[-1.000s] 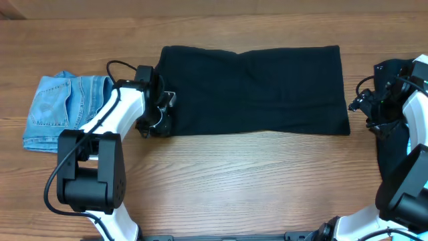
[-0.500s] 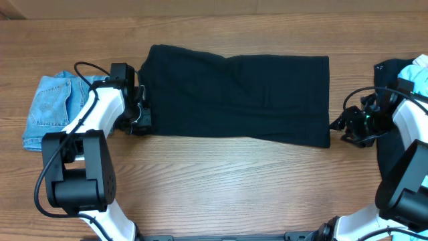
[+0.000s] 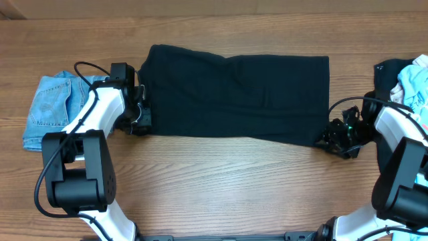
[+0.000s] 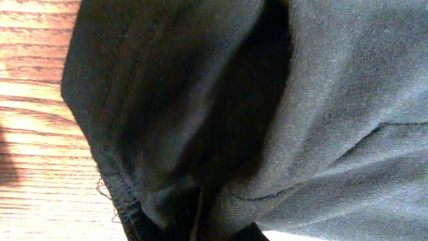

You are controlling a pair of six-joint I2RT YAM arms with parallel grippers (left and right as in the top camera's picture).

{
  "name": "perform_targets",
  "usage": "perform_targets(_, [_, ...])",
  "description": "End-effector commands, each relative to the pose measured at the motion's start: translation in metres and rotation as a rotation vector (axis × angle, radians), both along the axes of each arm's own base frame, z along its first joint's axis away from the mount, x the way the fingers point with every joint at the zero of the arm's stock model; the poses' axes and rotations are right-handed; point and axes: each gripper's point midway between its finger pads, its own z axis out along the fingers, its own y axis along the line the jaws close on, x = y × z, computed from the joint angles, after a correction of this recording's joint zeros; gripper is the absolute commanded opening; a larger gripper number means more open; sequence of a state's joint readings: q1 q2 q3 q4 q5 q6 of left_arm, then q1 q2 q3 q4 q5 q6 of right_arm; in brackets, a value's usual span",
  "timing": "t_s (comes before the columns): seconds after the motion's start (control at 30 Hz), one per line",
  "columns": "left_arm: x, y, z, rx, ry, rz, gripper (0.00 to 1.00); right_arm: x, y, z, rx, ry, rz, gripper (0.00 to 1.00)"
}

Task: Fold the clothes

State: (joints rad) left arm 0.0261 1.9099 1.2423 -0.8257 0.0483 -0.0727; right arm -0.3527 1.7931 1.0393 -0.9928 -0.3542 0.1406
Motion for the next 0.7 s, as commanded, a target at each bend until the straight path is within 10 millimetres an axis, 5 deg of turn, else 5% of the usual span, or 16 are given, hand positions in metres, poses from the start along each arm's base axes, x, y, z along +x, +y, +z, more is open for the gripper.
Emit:
perform_targets(0.0, [0.003, -0.005, 0.007, -0.024, -0.022, 0.005, 0.12, -0.006, -0.011, -0.005, -0.068, 0.042, -0.033, 0.59])
perform_targets(0.17, [0.004, -0.005, 0.007, -0.024, -0.023, 0.005, 0.14, -0.001, -0.002, -0.003, -0.025, 0.022, -0.034, 0.62])
perform_targets(0.33, [0.002, -0.006, 0.007, -0.030, -0.018, 0.005, 0.14, 0.017, -0.002, -0.004, -0.040, -0.034, -0.064, 0.27])
perform_targets(0.43, [0.001, -0.006, 0.007, -0.031, -0.014, 0.005, 0.13, 0.008, -0.010, -0.007, -0.095, 0.009, -0.063, 0.06])
perform_targets(0.67, [0.007, 0.002, 0.012, -0.016, -0.031, 0.005, 0.04, -0.026, -0.056, -0.012, -0.326, 0.182, -0.183, 0.04])
